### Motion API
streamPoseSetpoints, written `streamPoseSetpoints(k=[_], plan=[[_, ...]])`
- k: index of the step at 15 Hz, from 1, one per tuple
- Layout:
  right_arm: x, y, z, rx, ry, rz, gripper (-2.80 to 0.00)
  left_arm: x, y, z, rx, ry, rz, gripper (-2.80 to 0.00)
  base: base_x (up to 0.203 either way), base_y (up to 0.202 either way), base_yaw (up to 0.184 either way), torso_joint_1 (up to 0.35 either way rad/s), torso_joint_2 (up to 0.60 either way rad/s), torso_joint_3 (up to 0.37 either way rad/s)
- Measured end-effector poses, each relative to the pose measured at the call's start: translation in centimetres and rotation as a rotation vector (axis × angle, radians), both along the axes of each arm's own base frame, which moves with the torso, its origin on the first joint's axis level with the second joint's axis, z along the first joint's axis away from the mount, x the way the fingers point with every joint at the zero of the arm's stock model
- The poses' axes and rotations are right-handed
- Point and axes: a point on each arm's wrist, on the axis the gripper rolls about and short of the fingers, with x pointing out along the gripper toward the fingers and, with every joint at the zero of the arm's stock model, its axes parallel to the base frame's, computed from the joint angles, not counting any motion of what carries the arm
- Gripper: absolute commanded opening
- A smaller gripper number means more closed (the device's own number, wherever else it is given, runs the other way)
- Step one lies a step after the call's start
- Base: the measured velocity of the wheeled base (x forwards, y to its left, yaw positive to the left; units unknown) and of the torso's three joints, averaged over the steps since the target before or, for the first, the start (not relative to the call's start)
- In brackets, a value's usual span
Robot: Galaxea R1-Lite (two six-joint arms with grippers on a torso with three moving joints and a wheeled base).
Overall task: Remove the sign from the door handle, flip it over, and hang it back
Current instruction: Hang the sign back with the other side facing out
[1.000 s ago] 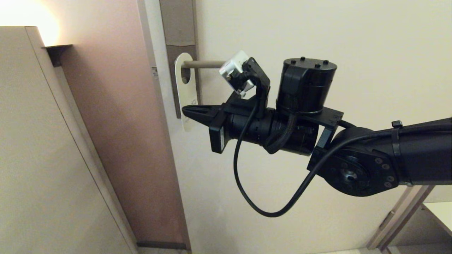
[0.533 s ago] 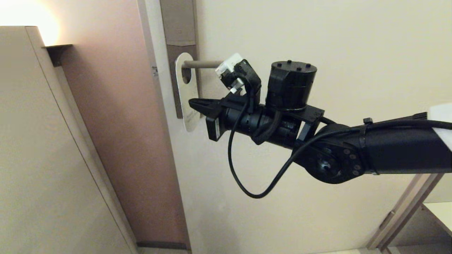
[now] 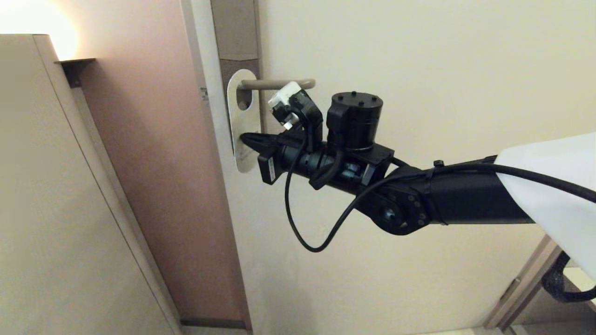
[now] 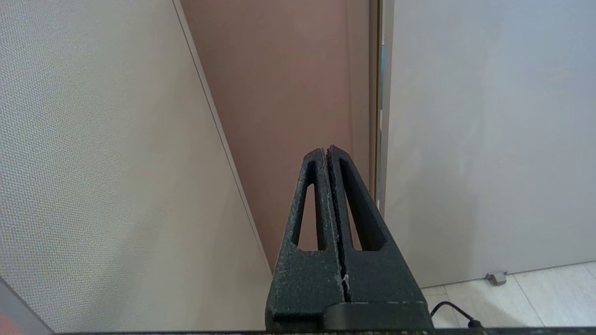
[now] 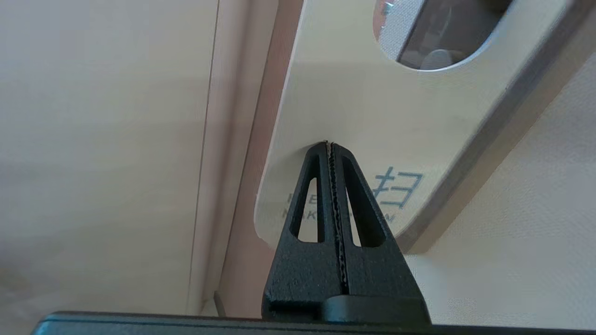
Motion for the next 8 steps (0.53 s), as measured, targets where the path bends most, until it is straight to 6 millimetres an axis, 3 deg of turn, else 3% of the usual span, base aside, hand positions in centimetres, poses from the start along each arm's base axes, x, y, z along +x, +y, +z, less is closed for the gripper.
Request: streamPoseSetpoints(k=[8], plan=[[2.0, 1.7, -0.4, 0.041, -0.032, -0.074, -2.8, 0.0, 0.0, 0.0, 0.0, 0.0, 0.0, -2.8, 0.0, 0.0, 0.0, 0.0, 0.0, 0.0]])
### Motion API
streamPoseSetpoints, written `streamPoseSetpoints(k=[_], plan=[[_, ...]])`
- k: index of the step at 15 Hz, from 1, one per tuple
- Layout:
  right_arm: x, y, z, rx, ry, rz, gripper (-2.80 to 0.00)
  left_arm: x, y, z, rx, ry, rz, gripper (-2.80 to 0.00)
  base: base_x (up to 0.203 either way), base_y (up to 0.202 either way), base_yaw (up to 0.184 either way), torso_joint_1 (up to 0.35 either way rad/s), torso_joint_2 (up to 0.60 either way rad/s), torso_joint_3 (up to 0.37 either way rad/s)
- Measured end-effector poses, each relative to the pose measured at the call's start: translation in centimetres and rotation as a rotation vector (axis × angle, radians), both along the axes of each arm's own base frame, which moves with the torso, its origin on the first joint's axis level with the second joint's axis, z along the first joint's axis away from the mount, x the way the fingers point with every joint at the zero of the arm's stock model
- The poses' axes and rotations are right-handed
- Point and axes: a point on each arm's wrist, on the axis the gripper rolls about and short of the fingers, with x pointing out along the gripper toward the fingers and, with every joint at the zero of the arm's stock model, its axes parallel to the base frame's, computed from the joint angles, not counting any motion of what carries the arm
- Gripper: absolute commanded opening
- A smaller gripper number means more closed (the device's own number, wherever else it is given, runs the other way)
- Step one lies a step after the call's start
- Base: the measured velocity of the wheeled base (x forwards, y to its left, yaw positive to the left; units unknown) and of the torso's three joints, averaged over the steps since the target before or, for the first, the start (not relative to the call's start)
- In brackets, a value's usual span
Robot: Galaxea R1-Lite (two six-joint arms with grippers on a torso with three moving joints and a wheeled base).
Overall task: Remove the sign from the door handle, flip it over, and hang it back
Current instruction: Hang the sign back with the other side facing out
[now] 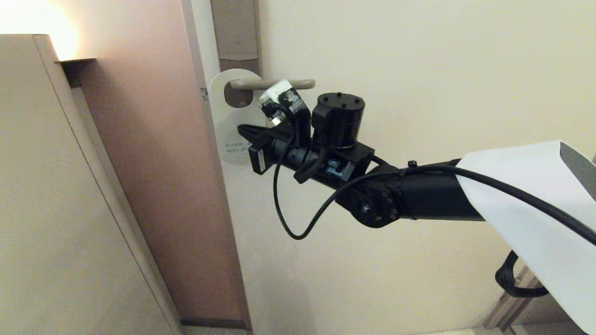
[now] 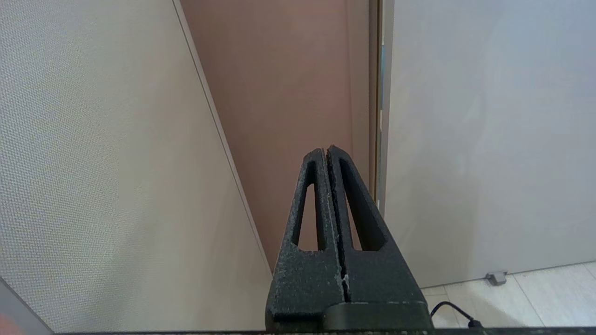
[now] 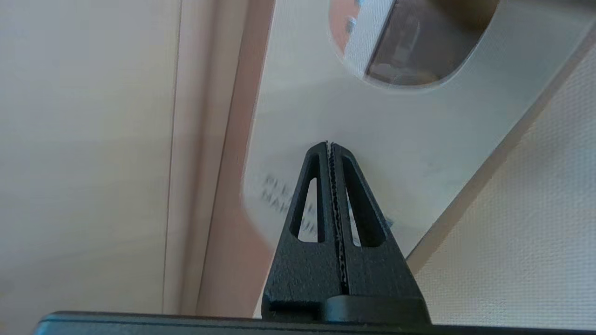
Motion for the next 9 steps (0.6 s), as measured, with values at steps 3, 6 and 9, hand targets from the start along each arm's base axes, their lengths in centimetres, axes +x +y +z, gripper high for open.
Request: streamPoseSetpoints(k=[3, 6, 9], plan=[[0.5, 0.3, -1.0, -0.013, 0.007, -0.053, -2.8, 0.0, 0.0, 0.0, 0.0, 0.0, 0.001, -2.8, 0.0, 0.0, 0.0, 0.0, 0.0, 0.0], [1.1, 0.7, -1.5, -0.005, 0.005, -0.113, -2.8, 0.0, 0.0, 0.0, 0.0, 0.0, 0.0, -2.8, 0.0, 0.0, 0.0, 0.0, 0.0, 0.0], [1.6, 1.1, -1.6, 0.008, 0.0, -0.151, -2.8, 0.0, 0.0, 0.0, 0.0, 0.0, 0.001, -2.8, 0.0, 0.0, 0.0, 0.0, 0.0, 0.0]])
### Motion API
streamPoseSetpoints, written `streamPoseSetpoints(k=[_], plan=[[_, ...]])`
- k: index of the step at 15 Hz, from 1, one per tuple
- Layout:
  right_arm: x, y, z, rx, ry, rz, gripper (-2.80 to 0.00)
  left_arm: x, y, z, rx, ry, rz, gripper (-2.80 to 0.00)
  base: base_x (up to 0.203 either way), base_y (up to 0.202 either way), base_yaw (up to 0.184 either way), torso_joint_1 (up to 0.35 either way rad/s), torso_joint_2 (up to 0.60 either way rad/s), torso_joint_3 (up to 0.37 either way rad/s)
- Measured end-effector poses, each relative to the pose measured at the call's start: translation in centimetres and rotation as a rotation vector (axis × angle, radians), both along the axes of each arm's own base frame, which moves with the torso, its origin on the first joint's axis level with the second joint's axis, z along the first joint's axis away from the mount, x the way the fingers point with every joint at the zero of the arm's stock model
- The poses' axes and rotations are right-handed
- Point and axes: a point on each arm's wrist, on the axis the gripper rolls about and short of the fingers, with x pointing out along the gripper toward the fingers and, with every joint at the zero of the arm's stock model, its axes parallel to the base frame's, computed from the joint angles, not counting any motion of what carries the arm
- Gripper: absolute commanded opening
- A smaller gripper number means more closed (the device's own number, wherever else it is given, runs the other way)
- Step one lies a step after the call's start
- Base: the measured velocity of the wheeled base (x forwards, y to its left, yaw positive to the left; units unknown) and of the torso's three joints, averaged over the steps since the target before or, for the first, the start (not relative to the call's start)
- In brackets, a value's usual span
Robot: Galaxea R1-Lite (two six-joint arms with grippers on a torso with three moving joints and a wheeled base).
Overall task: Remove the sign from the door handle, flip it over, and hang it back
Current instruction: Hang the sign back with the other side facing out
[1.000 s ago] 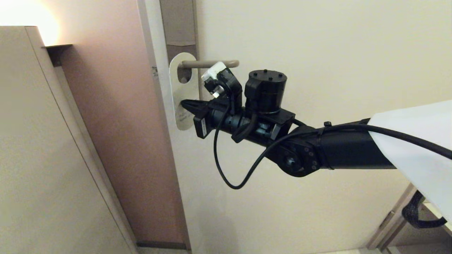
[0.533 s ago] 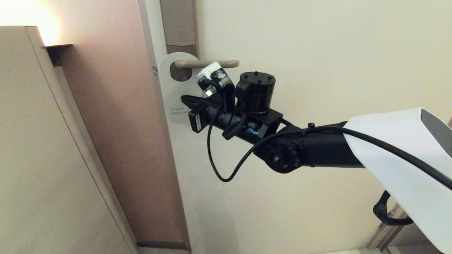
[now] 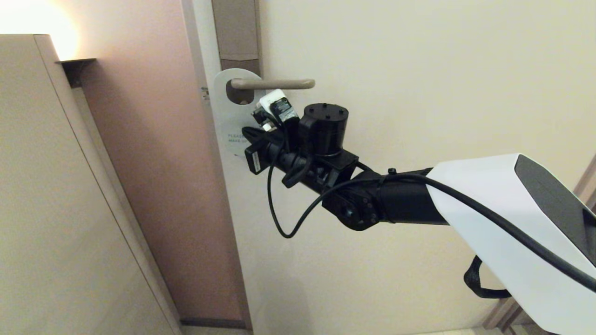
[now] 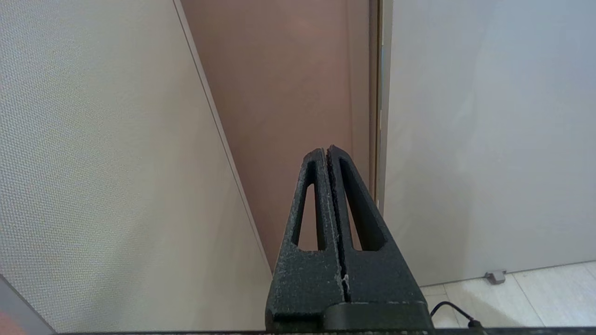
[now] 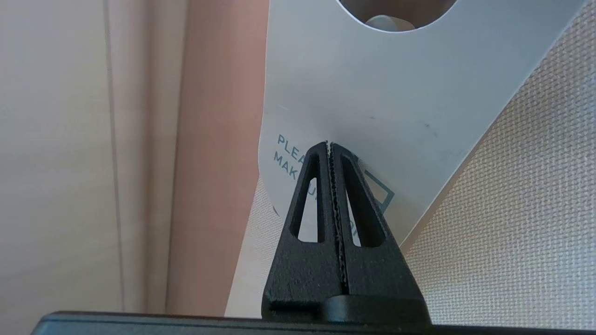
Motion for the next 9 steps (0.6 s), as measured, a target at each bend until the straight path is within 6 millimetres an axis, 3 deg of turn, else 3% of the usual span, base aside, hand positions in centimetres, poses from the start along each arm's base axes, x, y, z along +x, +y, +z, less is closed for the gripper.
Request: streamPoseSetpoints(k=[9], plan=[[-1.1, -1.1, -0.2, -0.039, 0.044, -0.013, -2.8, 0.0, 0.0, 0.0, 0.0, 0.0, 0.0, -2.8, 0.0, 0.0, 0.0, 0.0, 0.0, 0.0]])
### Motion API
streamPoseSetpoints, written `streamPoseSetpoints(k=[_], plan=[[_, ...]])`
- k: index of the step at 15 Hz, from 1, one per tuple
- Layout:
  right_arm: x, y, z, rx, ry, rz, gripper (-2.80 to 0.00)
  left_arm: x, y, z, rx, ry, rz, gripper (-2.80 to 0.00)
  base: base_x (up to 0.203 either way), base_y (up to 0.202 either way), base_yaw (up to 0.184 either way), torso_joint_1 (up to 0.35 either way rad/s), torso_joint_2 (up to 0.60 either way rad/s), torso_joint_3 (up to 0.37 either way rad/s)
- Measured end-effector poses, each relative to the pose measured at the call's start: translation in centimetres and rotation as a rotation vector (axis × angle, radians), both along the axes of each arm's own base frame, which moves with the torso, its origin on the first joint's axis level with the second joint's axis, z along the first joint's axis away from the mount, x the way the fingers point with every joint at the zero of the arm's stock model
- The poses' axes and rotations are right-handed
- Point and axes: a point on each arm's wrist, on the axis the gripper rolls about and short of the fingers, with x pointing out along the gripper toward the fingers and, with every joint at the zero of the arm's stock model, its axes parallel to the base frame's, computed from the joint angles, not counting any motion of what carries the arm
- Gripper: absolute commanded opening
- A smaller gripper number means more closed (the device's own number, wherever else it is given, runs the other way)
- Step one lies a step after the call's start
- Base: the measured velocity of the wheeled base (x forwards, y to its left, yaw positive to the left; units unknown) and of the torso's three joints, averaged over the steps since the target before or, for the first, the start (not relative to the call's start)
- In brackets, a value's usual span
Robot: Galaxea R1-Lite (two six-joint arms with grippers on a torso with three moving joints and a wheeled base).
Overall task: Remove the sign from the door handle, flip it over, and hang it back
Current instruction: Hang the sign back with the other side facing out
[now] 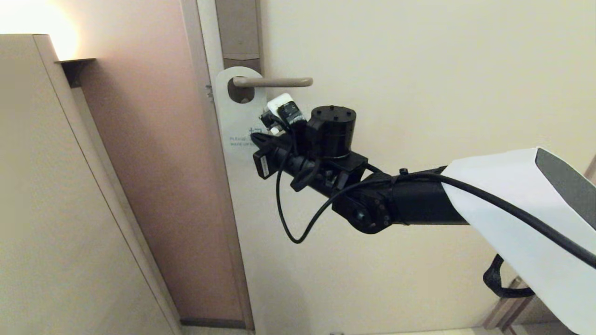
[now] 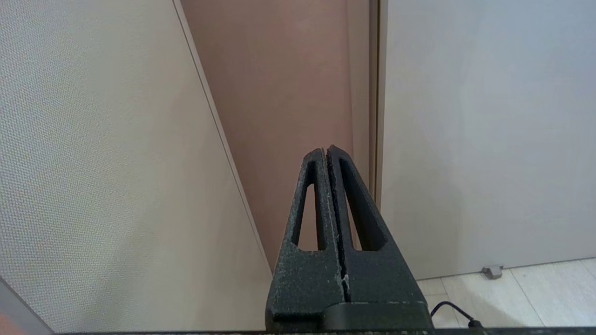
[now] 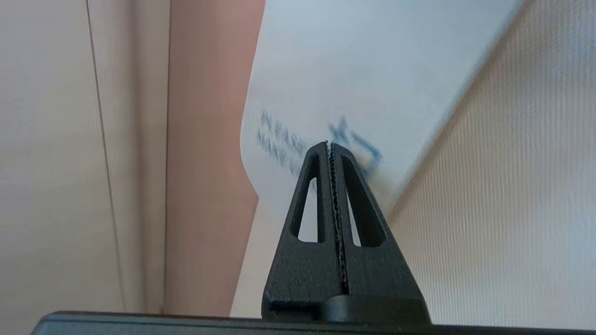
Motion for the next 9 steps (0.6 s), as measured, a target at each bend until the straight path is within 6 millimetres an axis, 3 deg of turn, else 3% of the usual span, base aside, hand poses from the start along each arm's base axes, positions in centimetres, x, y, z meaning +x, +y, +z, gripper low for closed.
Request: streamPoseSetpoints(k=[5, 9], plan=[[-2.0, -2.0, 0.6, -0.045, 0.051, -0.003, -2.8, 0.0, 0.0, 0.0, 0.0, 0.0, 0.0, -2.8, 0.0, 0.0, 0.0, 0.0, 0.0, 0.0], [-3.6, -5.8, 1.5, -0.128, 0.15, -0.078, -2.8, 0.0, 0.0, 0.0, 0.0, 0.0, 0.0, -2.8, 0.0, 0.0, 0.0, 0.0, 0.0, 0.0]])
